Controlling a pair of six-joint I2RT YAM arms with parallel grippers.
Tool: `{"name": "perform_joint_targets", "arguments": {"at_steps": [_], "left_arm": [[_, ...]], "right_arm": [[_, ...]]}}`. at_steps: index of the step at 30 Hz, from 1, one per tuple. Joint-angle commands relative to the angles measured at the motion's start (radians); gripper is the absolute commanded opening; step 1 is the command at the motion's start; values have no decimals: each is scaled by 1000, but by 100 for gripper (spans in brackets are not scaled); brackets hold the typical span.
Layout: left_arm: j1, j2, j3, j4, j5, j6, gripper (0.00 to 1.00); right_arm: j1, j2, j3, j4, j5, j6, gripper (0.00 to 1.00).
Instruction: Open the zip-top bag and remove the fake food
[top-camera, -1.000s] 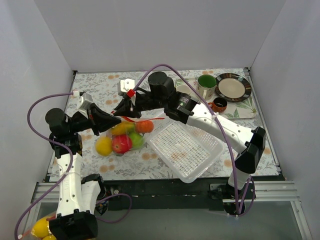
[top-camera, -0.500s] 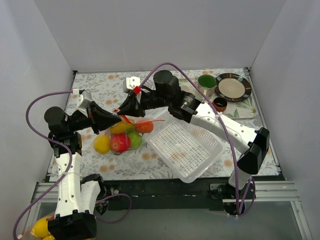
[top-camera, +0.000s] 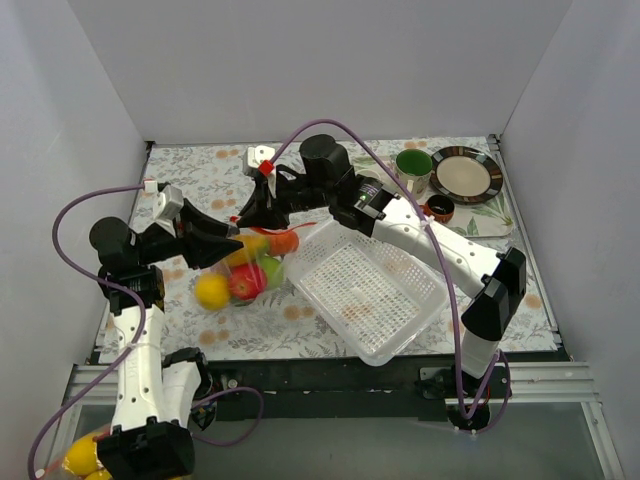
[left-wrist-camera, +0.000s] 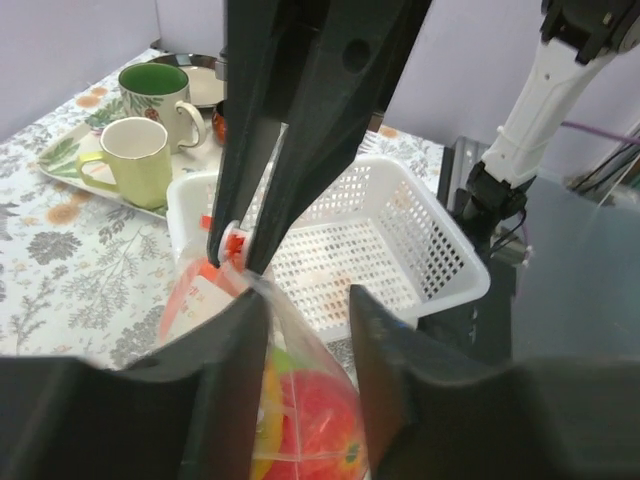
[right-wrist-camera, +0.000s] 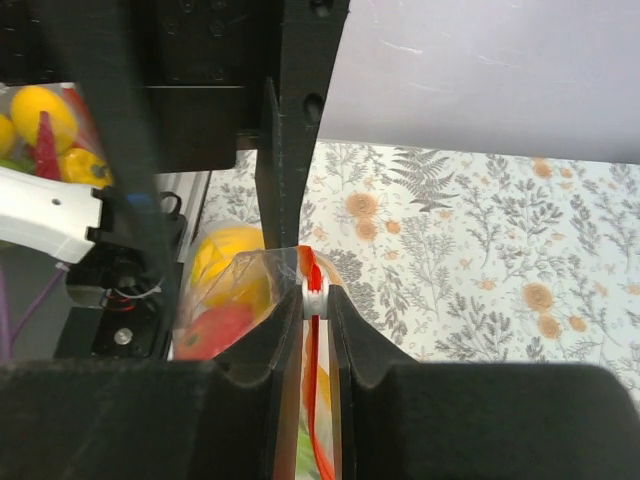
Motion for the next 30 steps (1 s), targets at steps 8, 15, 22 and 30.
{"name": "perform_joint_targets", "arguments": {"at_steps": [8, 15, 22, 30], "left_arm": [[1, 56, -1, 282, 311, -81, 6], [1, 51, 65, 300, 314, -122, 0], [1, 68, 177, 245, 314, -123, 0], [1, 68, 238, 239, 314, -150, 0]], "right_arm": [[1, -24, 45, 4, 5, 8, 1], [2, -33, 1, -15, 41, -21, 1], [-18, -91, -119, -12, 72, -53, 1], [-88, -159, -272, 18, 80, -53, 1]]}}
